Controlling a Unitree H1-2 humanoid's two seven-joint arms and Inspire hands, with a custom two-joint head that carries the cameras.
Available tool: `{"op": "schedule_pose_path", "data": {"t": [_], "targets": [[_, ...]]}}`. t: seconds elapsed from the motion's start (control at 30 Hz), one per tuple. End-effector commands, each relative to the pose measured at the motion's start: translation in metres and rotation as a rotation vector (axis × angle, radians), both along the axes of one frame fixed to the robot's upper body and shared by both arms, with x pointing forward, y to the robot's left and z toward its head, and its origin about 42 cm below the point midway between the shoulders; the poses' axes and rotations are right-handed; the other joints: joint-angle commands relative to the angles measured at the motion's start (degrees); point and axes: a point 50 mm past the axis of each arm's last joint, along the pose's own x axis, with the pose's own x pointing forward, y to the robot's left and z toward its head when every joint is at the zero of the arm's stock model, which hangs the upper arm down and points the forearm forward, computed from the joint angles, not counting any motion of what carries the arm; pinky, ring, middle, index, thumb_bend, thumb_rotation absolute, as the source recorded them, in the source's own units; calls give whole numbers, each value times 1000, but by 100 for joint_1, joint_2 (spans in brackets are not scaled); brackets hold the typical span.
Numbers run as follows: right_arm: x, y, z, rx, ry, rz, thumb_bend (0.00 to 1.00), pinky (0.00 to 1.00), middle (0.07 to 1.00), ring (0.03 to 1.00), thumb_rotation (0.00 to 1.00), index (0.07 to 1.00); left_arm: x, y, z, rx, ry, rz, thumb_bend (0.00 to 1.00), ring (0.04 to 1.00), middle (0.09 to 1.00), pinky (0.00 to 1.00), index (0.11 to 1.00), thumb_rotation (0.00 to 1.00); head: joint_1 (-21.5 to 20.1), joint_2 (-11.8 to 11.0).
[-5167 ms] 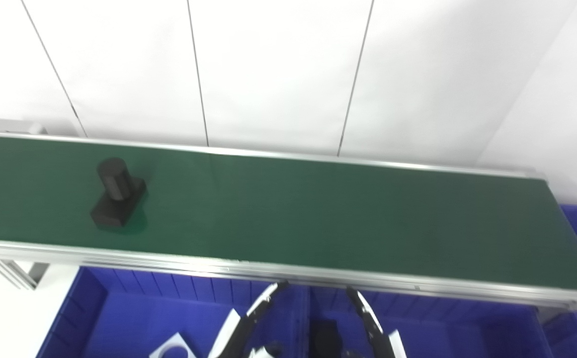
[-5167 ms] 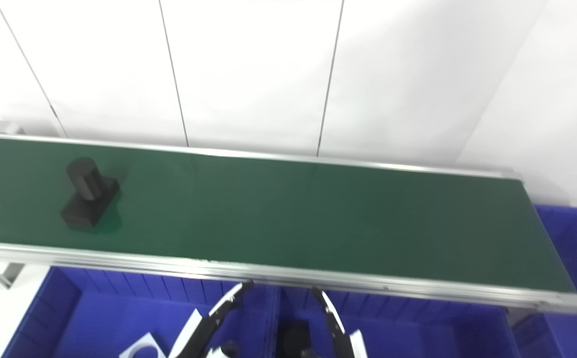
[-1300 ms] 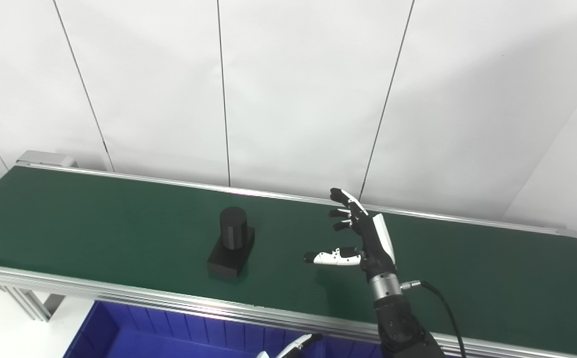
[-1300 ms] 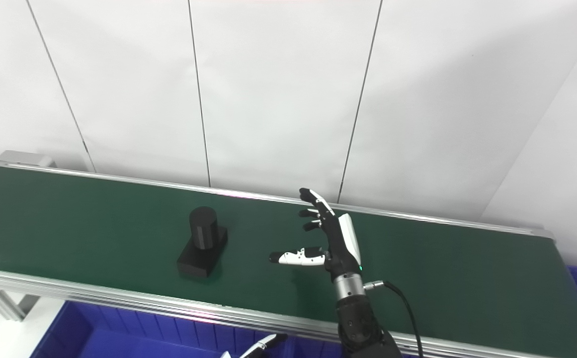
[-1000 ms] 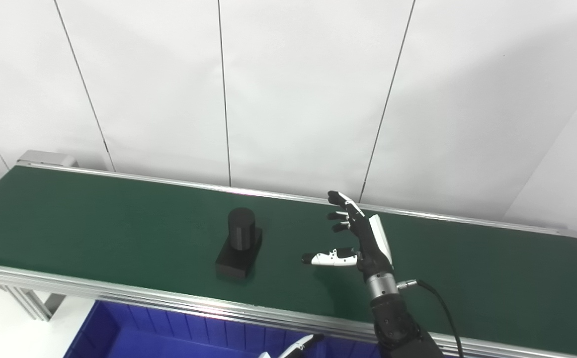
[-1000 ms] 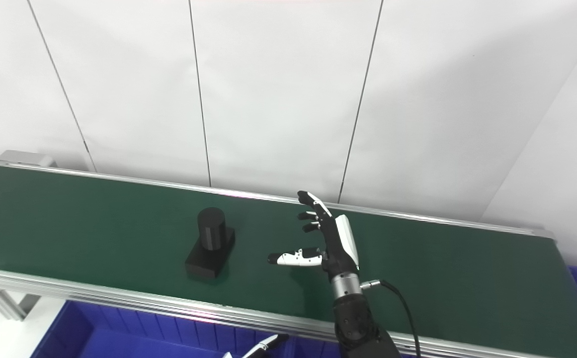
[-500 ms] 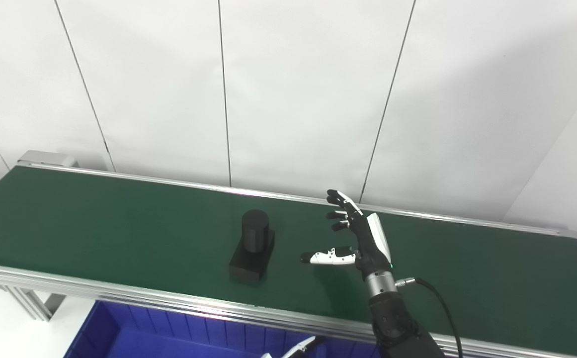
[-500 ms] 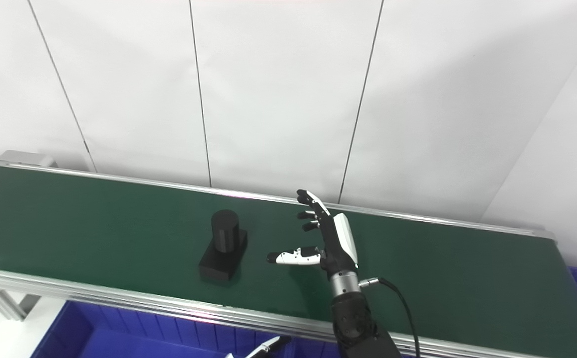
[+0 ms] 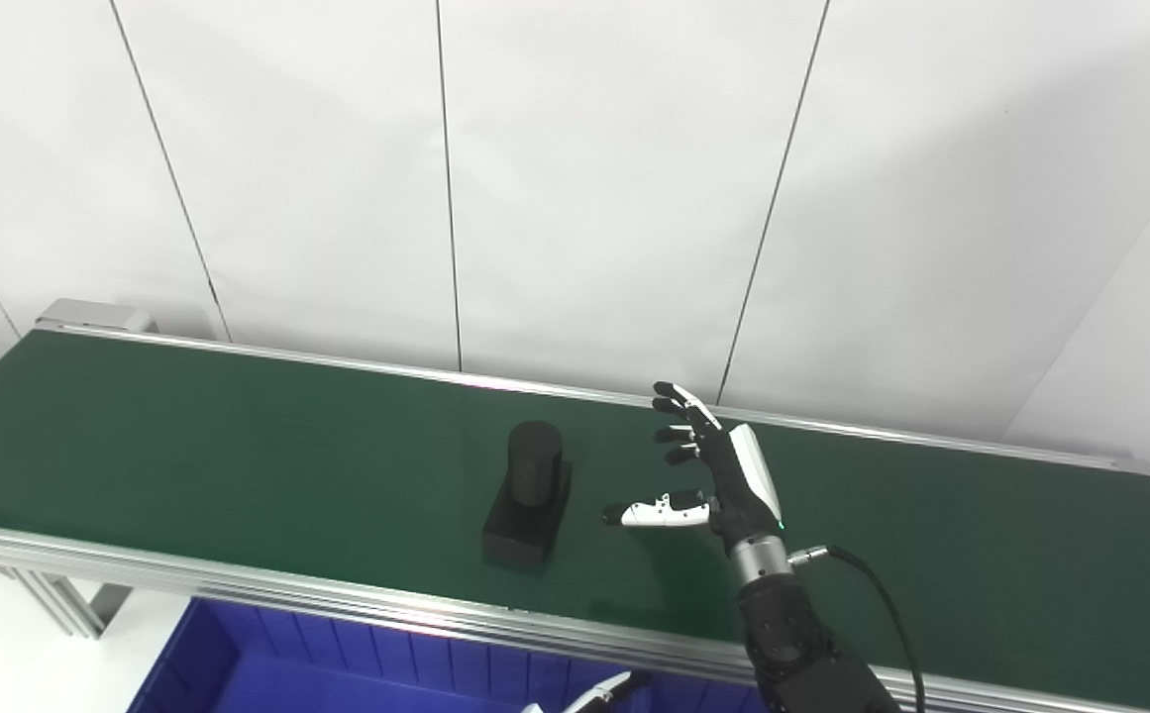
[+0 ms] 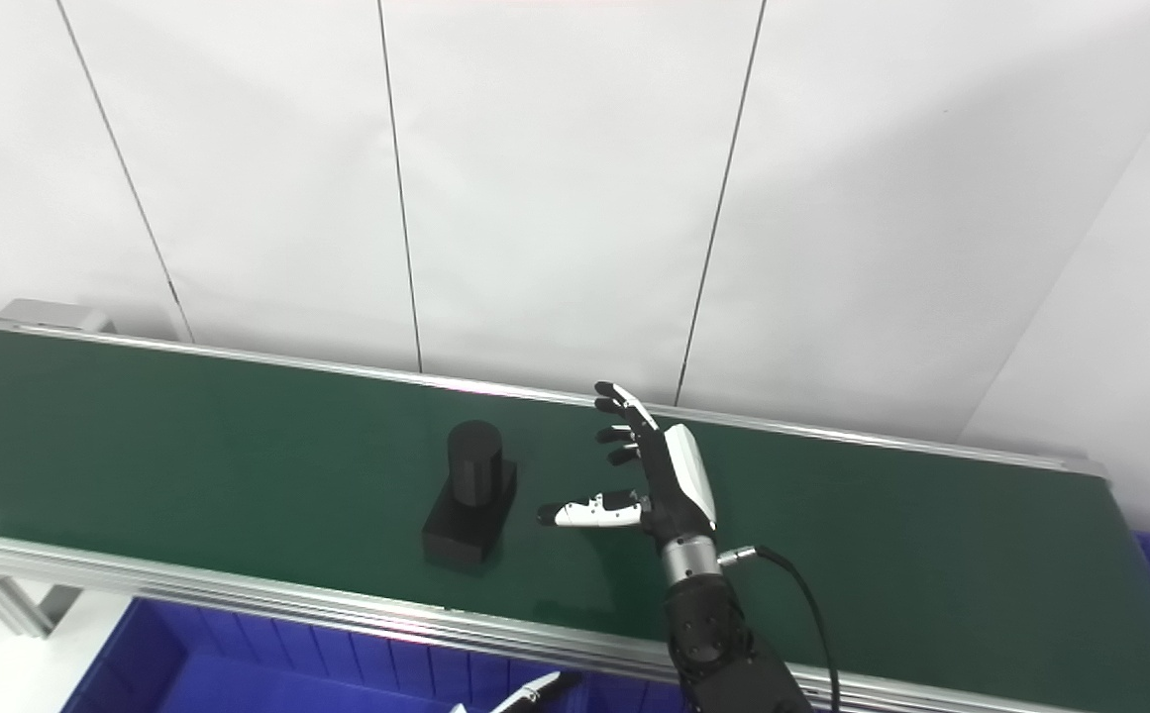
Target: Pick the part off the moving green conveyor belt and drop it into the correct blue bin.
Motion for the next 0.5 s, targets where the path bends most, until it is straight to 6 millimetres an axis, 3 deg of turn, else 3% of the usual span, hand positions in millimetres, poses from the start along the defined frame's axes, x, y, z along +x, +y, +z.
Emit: {"op": "schedule_pose_path", "data": {"t": [0.0,0.47], "targets": [[18,12,30,12,-85,12,1000,612,862,726,176,884,6,-4,11,-37,-51,-6,841,895,912,855,890,961,6,0],[19,16,27,6,-70,14,1000,622,878,769,188,882,4,-4,12,-42,-54,-8,835,887,908,849,886,945,6,17]]}}
